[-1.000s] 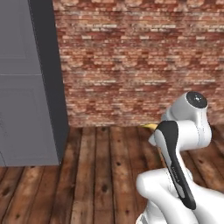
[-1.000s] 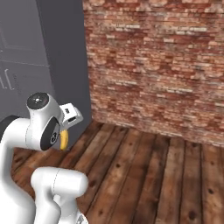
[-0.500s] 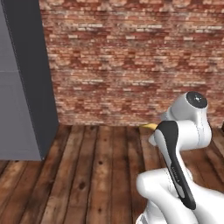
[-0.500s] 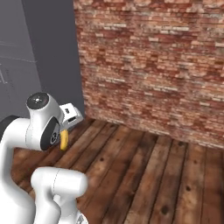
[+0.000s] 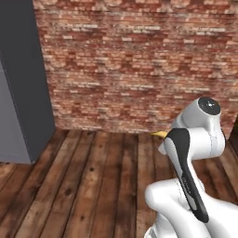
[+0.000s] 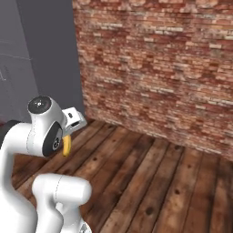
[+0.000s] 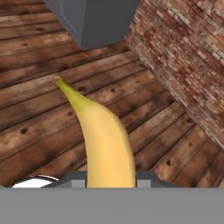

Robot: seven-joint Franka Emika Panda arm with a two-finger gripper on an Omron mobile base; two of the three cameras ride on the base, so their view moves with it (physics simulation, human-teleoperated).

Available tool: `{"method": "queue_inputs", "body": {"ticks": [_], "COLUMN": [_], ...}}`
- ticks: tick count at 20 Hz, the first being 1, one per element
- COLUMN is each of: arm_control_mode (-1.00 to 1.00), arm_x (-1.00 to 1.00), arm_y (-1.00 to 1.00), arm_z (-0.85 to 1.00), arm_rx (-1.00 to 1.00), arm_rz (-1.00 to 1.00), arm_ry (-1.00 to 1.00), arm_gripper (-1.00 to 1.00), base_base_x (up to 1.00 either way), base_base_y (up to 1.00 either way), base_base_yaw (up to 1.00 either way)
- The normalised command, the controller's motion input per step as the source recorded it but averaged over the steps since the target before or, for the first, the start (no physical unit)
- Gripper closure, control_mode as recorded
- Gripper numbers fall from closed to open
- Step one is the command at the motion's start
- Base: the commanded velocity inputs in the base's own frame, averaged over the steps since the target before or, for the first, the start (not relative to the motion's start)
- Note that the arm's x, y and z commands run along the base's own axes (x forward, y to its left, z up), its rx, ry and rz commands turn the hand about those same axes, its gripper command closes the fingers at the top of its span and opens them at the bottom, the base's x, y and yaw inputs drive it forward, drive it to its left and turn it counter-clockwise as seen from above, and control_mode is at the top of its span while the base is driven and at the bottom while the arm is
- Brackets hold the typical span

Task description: Retrieve the tangerine and banana from the fridge and place them into the bowl on the dining table.

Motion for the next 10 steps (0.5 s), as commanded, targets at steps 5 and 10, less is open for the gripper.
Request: {"method": "queue_inputs", "body": {"ticks": [5,10], "arm_control_mode": [1.00,1.00], "arm_x": [0.00,0.00], "arm_y": [0.00,0.00], "arm_z": [0.00,0.00], "arm_rx": [0.00,0.00], "arm_rz": [0.00,0.00], "arm_ry": [0.00,0.00], "arm_gripper": [1.00,1.00], "base_base_x": [-0.39,-0.52], "base_base_y": [-0.60,-0.60], "base_base_yaw": [0.21,0.21]}}
